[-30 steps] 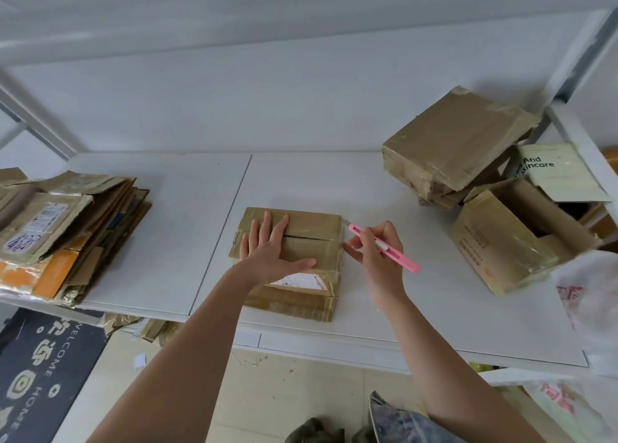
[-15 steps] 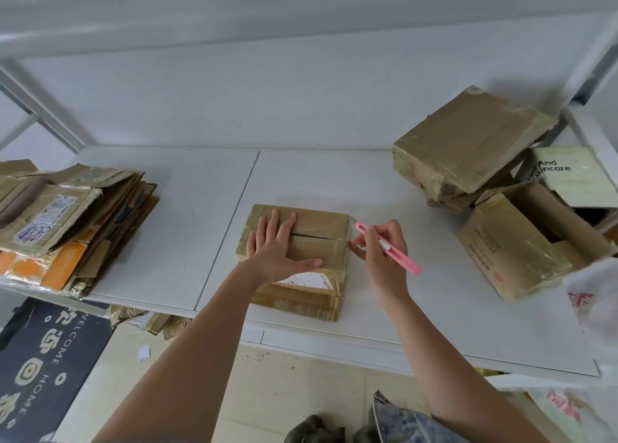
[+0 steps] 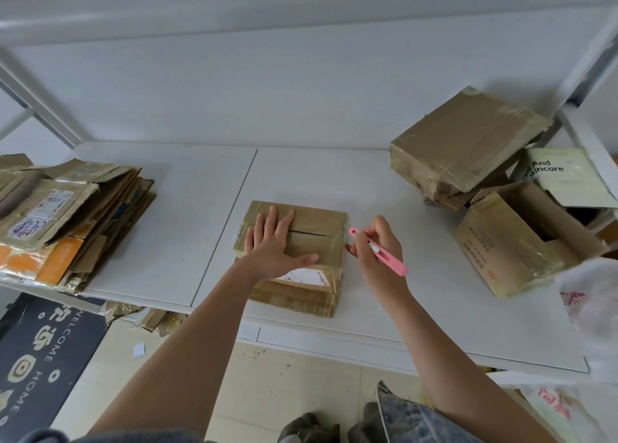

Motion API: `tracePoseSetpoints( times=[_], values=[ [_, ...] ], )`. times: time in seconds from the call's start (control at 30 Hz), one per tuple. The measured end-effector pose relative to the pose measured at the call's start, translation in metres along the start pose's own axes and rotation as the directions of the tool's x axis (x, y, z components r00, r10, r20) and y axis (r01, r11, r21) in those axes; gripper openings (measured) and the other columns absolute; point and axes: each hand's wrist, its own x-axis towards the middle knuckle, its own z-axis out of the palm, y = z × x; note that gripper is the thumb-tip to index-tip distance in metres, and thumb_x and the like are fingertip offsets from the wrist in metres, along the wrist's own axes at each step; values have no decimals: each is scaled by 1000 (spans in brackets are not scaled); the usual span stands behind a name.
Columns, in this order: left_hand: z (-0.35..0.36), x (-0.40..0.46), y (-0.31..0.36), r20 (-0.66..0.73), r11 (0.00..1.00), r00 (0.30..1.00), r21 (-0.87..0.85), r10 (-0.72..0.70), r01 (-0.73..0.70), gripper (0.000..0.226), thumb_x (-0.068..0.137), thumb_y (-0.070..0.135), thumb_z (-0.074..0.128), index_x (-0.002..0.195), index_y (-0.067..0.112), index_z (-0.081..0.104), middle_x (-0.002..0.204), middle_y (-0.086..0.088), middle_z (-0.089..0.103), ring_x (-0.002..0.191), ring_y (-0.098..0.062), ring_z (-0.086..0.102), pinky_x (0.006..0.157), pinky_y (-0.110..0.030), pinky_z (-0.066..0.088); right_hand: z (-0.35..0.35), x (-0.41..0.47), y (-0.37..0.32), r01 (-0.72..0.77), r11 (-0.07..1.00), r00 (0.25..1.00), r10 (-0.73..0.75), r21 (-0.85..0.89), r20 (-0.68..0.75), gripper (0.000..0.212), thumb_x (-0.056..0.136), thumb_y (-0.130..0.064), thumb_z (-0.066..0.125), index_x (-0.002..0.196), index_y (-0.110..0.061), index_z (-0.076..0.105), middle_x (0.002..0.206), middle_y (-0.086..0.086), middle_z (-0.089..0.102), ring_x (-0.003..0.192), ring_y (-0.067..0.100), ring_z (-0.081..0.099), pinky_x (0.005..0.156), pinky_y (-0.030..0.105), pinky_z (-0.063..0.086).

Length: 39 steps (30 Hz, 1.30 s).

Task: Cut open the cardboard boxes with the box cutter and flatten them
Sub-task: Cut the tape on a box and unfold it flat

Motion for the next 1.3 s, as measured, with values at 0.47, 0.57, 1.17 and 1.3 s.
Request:
tracePoseSetpoints(
  times=[0.47,0.57,1.17,1.3],
  values=[
    [0,-6,1,-17,1000,1000,4,18,-18,112,75,77,56,154,37,-12,159,3,-29,146,-20,-29,117,-42,-14,-9,-29,-6,46,998,998,-44,-49,52,24,98,-8,50,78,-4,38,63,18,50,59,43,55,49,43,41],
    [-2,-5,3,-22,1000,1000,1,9,-9,111,76,75,57,154,37,-12,159,3,-29,146,-20,-29,118,-41,-14,-11,-37,-6,35,998,997,-31,-56,72,25,98,-3,51,77,-8,39,65,17,50,63,46,60,49,47,44],
    [17,-34,12,-459,867,751,-392,-475,309,111,73,77,59,152,17,9,155,2,-5,144,-35,3,118,-52,11,-1,44,-11,7,999,1000,-6,-32,29,16,102,-12,48,92,-4,40,77,8,59,72,-1,63,60,35,49],
    [12,-34,16,-268,723,781,-618,-564,310,106,80,59,69,152,20,2,152,-6,-1,126,-39,34,104,-49,36,10,45,-6,62,995,998,-60,-77,20,16,102,-8,48,88,-5,40,69,9,51,62,26,58,54,38,44]
  ],
)
